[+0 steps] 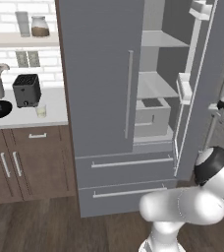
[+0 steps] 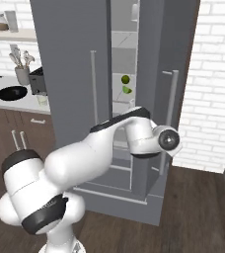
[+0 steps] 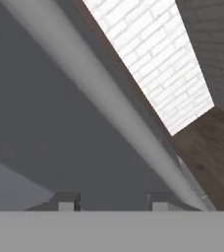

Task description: Grab a lemon wedge from the fridge and one ice cube from the ice bowl, and put them in the glass of lemonade.

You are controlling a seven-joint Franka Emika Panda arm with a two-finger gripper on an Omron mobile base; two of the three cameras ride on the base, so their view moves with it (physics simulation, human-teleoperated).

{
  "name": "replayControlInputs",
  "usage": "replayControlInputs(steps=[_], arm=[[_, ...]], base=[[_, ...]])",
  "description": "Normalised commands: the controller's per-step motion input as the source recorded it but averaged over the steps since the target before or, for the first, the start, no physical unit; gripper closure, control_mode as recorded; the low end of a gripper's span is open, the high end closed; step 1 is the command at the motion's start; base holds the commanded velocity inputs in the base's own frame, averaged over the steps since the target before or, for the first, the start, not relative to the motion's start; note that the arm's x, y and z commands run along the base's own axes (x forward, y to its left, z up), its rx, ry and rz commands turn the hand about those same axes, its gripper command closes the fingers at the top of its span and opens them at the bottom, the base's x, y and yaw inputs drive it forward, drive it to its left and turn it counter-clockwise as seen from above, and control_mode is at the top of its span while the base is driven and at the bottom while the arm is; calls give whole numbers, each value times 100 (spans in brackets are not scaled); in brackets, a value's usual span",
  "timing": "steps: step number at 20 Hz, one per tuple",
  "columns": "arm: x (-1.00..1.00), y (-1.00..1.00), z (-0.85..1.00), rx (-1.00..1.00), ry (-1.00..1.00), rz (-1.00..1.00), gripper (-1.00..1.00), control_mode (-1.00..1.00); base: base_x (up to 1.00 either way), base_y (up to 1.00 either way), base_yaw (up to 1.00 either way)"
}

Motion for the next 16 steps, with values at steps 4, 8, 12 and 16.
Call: replayControlInputs(steps=[4, 8, 12, 16], arm=[[-88, 0, 66, 0, 2, 3, -100, -100], [-93, 4, 61, 0, 0, 3, -100, -100], [-43, 73, 40, -13, 6, 7, -100, -100], [-11, 100, 37, -28, 12, 3, -100, -100]], base=[[0, 0, 0], [0, 0, 0], [0, 0, 0], [0, 0, 0]])
